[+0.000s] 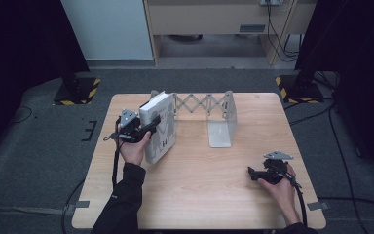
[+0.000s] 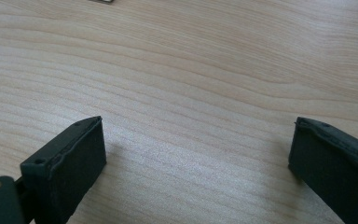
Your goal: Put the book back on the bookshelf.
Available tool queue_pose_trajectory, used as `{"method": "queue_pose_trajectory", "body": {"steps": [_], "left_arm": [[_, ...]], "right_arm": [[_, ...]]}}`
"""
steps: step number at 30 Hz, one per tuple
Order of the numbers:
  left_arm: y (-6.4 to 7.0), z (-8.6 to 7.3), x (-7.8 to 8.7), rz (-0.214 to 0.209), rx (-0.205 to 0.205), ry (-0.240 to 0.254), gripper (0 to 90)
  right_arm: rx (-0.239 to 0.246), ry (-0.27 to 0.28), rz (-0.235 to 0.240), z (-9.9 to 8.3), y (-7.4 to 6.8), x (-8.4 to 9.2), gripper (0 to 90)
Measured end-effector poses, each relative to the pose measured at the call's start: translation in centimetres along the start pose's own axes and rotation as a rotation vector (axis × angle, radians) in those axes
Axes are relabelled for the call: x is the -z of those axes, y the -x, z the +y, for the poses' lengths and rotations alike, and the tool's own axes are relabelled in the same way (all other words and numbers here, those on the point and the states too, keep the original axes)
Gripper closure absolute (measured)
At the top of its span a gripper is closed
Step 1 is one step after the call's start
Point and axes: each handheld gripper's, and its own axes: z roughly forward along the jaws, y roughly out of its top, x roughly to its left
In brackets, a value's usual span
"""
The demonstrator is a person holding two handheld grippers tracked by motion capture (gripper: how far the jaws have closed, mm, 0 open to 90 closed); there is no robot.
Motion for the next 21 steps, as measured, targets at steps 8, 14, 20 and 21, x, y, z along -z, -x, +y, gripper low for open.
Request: {"method": "queue_pose_trajectory", "body": {"steps": [8,14,20,21], "left_arm": [[1.0,-1.4,1.6,0.013,-0.05,-0.023,51.2],[1.4,-2.1,2.6,0.023,-0.065,-0.053,51.3],[1.0,-3.1,3.5,0.026,-0.043,-0.059,51.3],[0.9,-3.2,3.5,0.026,-0.041,-0.064,51.3]], "right_arm": [[0.0,0.0,0.0,0.0,0.0,0.0,4.2],[0.0,0.0,0.0,0.0,0.0,0.0,4.2],[0.0,0.0,0.0,0.0,0.0,0.0,4.2],[0.0,0.0,0.0,0.0,0.0,0.0,4.2]]}}
